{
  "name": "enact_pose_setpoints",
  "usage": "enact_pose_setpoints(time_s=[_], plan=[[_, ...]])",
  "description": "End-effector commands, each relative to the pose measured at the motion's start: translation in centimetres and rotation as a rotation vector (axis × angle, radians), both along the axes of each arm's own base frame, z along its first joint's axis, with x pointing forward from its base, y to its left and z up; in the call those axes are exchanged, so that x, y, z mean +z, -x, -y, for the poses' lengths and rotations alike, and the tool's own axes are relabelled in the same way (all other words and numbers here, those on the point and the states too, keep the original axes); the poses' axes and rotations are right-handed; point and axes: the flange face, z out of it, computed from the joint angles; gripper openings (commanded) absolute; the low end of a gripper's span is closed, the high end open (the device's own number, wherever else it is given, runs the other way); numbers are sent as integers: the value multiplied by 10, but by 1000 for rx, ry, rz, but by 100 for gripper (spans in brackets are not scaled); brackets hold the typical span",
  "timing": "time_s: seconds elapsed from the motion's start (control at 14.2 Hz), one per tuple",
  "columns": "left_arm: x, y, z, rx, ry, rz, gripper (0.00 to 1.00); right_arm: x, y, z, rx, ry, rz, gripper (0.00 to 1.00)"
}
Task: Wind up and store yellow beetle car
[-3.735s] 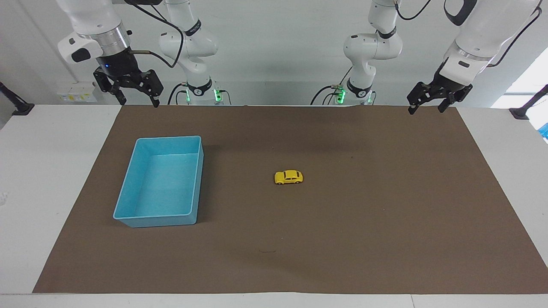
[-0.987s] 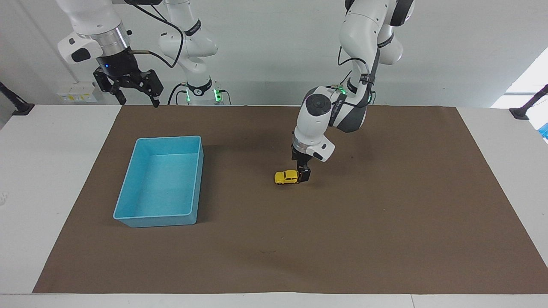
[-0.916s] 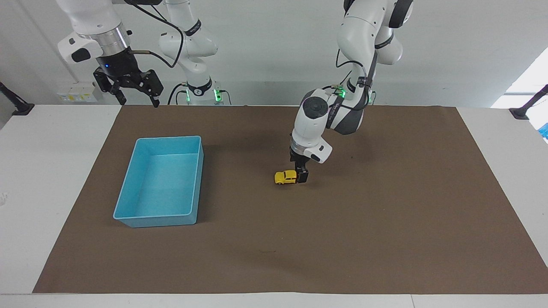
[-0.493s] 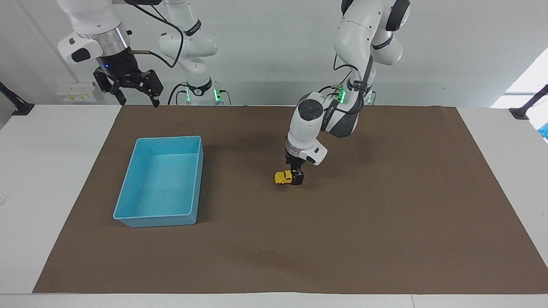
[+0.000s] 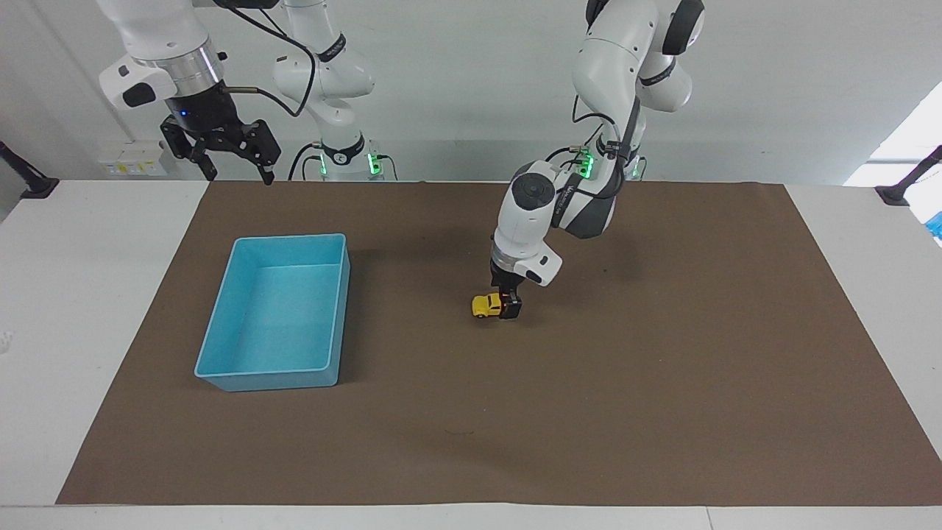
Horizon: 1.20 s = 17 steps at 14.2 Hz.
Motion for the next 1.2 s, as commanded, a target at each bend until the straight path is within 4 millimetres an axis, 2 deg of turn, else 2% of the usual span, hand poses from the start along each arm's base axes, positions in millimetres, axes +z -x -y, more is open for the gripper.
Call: enact_pose_setpoints(time_s=[0.0,0.07,0.14,0.28,0.63,0.78,1.13], plan=[[-2,-1,1,-47,-8,15,34,4,4,4,12,-7,3,100],[-3,-1,1,-78,-10,14,26,4,4,4,12,-7,3,100],[-3,-1,1,-113,-10,18,13,4,4,4,12,-7,3,100],[-4,0,1,-172,-15,17,5,4,4,4,14,-7,3,100],[-7,-2,-4,-194,-16,14,5,4,4,4,12,-7,3,100],[-15,0,-10,-179,-15,6,5,4,4,4,14,-7,3,100],[-19,-13,-34,-81,-22,-13,5,4,4,4,12,-7,3,100]])
